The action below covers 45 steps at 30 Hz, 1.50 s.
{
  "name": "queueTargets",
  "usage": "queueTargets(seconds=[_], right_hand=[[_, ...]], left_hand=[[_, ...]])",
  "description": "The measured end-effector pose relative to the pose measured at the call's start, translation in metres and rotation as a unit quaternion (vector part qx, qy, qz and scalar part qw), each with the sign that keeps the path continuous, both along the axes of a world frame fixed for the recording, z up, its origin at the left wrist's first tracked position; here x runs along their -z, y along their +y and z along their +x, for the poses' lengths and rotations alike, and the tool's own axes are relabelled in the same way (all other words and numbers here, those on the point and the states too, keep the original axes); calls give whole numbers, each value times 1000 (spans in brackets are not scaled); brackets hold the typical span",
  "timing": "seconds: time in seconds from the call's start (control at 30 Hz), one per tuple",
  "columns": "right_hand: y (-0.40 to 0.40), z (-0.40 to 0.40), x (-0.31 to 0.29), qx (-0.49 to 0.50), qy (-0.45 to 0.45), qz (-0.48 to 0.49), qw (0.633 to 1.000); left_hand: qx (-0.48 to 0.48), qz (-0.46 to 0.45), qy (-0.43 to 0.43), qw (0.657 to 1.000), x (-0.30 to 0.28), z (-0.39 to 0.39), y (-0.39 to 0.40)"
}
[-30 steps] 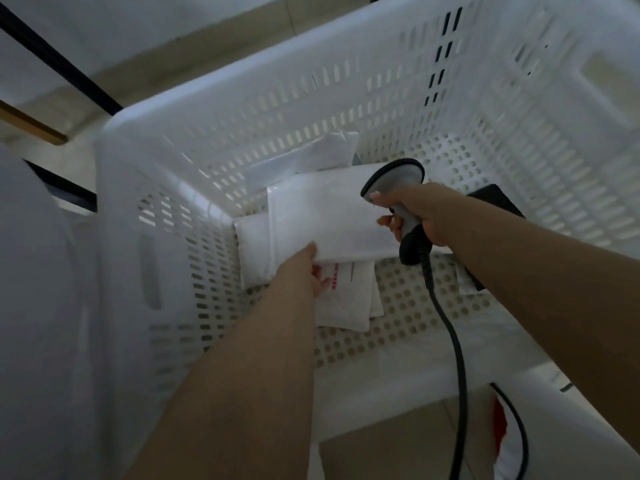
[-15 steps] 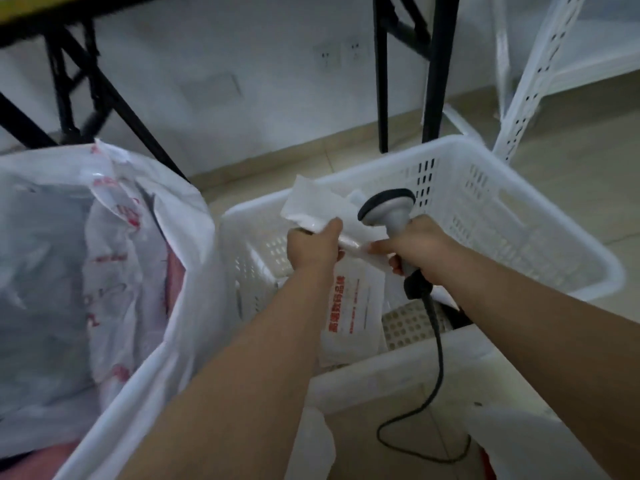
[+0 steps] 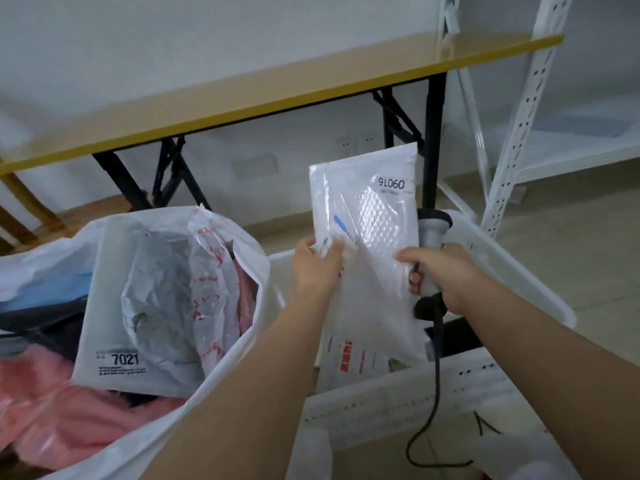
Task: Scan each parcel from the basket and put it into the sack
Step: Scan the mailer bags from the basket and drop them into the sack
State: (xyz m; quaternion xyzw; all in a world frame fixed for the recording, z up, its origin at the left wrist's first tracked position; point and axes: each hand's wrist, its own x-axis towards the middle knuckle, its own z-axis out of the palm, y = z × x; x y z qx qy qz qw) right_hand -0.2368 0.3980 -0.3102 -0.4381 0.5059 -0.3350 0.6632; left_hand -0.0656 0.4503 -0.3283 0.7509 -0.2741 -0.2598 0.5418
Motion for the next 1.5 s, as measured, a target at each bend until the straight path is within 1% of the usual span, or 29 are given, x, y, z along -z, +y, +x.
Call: queueTargets(seconds=[0.13, 0.2, 0.3, 0.37, 0.43, 0.57, 0.63, 0.67, 0.73, 0.83, 0.93, 1.03, 1.1, 1.17, 1.23, 1.27, 1.5], right_hand=[[-8, -11, 19, -17, -53, 73, 996], [-11, -17, 35, -29, -72, 117, 990], [-16, -23, 56, -17, -71, 152, 986], [-21, -22, 63, 12, -55, 151, 987], [-28, -22, 66, 56, -47, 127, 989], [-48, -21, 73, 156, -26, 73, 985], [-52, -19, 76, 179, -27, 69, 981], [-53, -18, 76, 175, -30, 67, 982], [-52, -13, 73, 135, -44, 77, 987], [-45, -7, 58, 44, -69, 100, 992], [-36, -1, 42, -44, -72, 114, 990], [-30, 1, 31, -86, -72, 103, 988], [-27, -1, 26, -100, -62, 67, 991], [-26, -5, 23, -114, -16, -9, 993], [-25, -9, 21, -147, 32, -88, 985], [-25, -11, 21, -161, 40, -111, 980], [-26, -18, 17, -196, 78, -166, 963]], left_hand=[[16, 62, -29, 997, 36, 5, 12], [48, 96, -10, 994, 55, 11, 13], [85, 121, 59, 987, 70, 24, 9], [74, 124, 70, 987, 75, 36, 6], [58, 117, 83, 988, 77, 46, 2], [31, 94, 55, 994, 83, 48, -14], [20, 68, 52, 996, 85, 44, -19], [19, 58, 51, 997, 87, 42, -21], [14, 53, 42, 998, 90, 38, -23], [-16, 40, 48, 998, 91, 35, -26], [-33, 21, 62, 997, 90, 35, -29], [-32, 6, 71, 997, 89, 35, -29], [-31, 0, 64, 997, 87, 36, -29], [-31, -7, 42, 999, 86, 38, -30], [-34, -7, 18, 999, 83, 39, -30], [-34, -6, 9, 999, 83, 40, -30], [-24, 38, -32, 998, 86, 44, -32]])
